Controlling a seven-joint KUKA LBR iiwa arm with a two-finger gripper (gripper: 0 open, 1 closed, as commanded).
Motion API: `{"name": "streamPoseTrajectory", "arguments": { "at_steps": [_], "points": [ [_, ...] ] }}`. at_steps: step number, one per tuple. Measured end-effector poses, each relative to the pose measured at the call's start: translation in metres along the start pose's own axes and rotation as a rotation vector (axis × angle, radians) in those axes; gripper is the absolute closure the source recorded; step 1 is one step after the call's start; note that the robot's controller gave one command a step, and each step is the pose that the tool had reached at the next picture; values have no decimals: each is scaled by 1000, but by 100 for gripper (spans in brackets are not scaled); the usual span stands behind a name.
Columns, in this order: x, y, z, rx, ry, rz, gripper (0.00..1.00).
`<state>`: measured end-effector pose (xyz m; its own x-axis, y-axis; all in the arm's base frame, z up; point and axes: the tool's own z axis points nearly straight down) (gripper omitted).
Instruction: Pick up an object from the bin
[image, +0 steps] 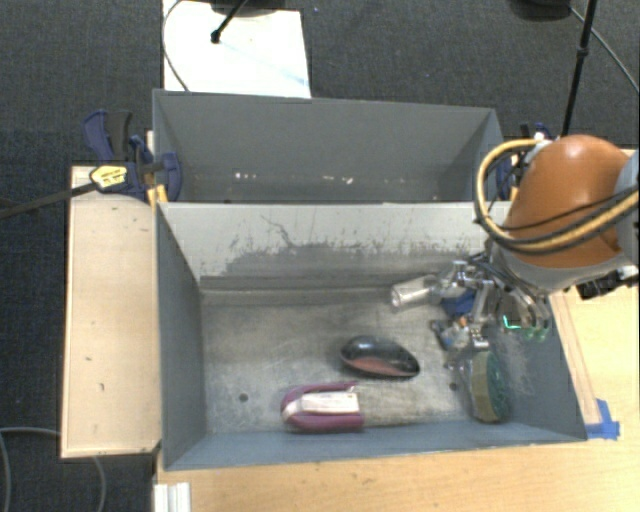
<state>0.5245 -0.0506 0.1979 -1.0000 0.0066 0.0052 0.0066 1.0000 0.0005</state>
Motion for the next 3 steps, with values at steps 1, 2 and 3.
{"name": "streamPoseTrajectory", "arguments": {
  "at_steps": [1, 2, 3],
  "points": [
    [-16, 73, 128, 0, -11, -99, 0],
    [-10, 76, 96, 0, -12, -87, 0],
    [-6, 65, 82, 0, -15, 9, 0]
  ]
}}
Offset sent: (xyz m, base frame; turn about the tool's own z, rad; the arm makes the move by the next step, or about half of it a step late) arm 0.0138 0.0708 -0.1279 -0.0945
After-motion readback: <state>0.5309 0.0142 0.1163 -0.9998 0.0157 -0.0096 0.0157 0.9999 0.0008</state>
